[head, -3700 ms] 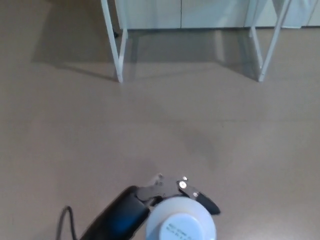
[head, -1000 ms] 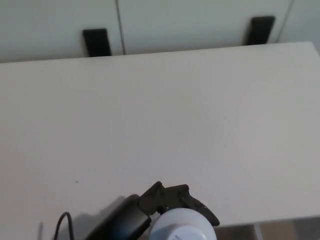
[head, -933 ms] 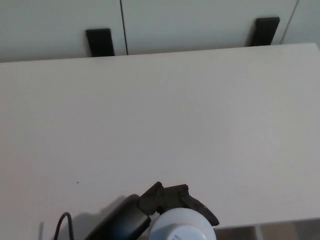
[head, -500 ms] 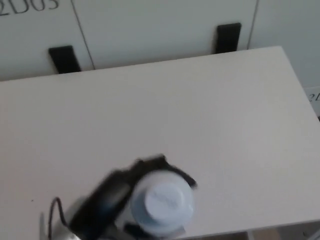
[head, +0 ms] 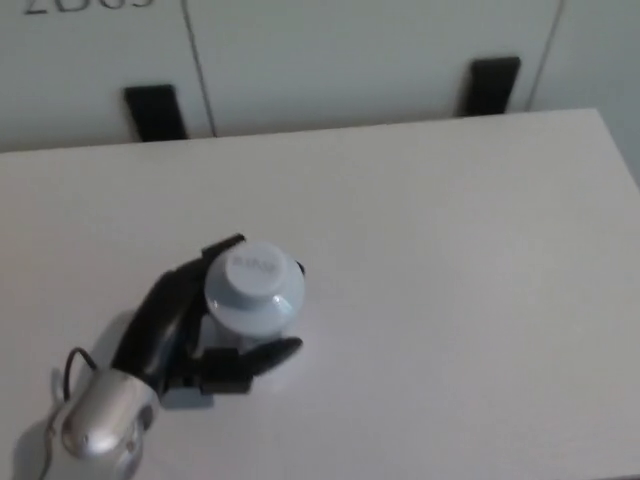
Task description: The robot picks up a bottle from a person using its left hand and walk towards the table in frontand put the bottle on the table.
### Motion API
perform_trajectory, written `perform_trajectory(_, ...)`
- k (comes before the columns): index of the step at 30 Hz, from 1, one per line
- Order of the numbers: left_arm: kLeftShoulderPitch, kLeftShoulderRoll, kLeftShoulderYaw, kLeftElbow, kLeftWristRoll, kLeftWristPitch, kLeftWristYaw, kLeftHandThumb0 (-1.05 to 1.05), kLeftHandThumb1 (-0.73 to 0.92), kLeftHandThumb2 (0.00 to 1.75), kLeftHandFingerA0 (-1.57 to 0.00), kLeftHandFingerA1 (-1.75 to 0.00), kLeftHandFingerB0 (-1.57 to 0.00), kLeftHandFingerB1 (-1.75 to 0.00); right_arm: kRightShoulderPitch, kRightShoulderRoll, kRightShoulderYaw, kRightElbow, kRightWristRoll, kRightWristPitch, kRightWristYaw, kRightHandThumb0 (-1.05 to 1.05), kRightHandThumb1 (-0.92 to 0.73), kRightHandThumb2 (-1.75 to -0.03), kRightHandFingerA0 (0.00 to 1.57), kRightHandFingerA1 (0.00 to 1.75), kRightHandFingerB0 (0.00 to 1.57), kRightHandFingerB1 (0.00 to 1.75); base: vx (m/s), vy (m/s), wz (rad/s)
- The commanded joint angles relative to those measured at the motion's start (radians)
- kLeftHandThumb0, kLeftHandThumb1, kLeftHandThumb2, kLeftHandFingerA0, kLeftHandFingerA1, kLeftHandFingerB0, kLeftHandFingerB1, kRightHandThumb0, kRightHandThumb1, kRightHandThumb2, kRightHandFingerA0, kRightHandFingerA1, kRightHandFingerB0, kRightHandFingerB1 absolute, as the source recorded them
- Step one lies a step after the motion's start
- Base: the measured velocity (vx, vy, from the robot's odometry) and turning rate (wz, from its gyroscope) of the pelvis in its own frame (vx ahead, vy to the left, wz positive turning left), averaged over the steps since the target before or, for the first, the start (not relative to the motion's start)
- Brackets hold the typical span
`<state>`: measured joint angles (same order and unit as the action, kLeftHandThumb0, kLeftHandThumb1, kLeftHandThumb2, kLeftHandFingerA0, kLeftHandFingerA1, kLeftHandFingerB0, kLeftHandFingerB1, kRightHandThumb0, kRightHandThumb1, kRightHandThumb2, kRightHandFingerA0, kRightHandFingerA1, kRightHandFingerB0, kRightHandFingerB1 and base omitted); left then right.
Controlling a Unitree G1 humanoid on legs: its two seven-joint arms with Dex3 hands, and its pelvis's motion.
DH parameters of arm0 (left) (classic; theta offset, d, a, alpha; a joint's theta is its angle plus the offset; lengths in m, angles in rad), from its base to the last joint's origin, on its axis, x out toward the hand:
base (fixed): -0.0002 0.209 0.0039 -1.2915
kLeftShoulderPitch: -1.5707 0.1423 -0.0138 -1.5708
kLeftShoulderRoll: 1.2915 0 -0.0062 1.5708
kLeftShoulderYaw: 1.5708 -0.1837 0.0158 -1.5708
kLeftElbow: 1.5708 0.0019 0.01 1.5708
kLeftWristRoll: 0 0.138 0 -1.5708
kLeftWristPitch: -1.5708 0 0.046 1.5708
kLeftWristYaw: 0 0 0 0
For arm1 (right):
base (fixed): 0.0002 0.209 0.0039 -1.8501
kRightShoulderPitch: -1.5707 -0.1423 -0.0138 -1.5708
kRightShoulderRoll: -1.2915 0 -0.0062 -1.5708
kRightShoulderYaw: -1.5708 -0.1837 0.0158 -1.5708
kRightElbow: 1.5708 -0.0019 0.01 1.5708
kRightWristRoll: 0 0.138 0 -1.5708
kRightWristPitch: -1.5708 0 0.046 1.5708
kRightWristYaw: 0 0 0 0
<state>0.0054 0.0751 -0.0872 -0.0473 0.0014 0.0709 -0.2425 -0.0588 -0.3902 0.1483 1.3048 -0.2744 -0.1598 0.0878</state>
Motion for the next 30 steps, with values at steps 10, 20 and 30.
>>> perform_trajectory(10, -0.103, -0.014, 0.017, 0.184, 0.028, -0.012, 0.086, -0.14, 0.82, 0.73, -1.11, -1.33, -0.81, -1.09, -0.004, -0.008, 0.008, -0.003, -0.007, 0.019, 0.031, -0.3, -0.72, -0.61, 0.66, 0.45, 0.53, 0.39, 0.03, 0.007, 0.01)
perform_trajectory(20, -0.058, -0.03, -0.008, 0.217, 0.01, -0.073, 0.065, -0.16, 0.85, 0.68, -1.08, -1.31, -0.83, -0.95, -0.001, -0.008, 0.006, -0.003, -0.005, 0.014, 0.033, -0.3, -0.72, -0.61, 0.66, 0.46, 0.54, 0.4, 0.0, 0.0, 0.0)
perform_trajectory(30, -0.058, 0.085, -0.098, 0.219, -0.029, -0.066, -0.146, -0.84, 0.48, 0.82, 0.0, 0.0, 0.0, 0.0, -0.009, -0.007, -0.001, -0.006, 0.0, 0.019, 0.045, -0.29, -0.7, -0.6, 0.67, 0.46, 0.54, 0.4, 0.0, 0.0, 0.0)
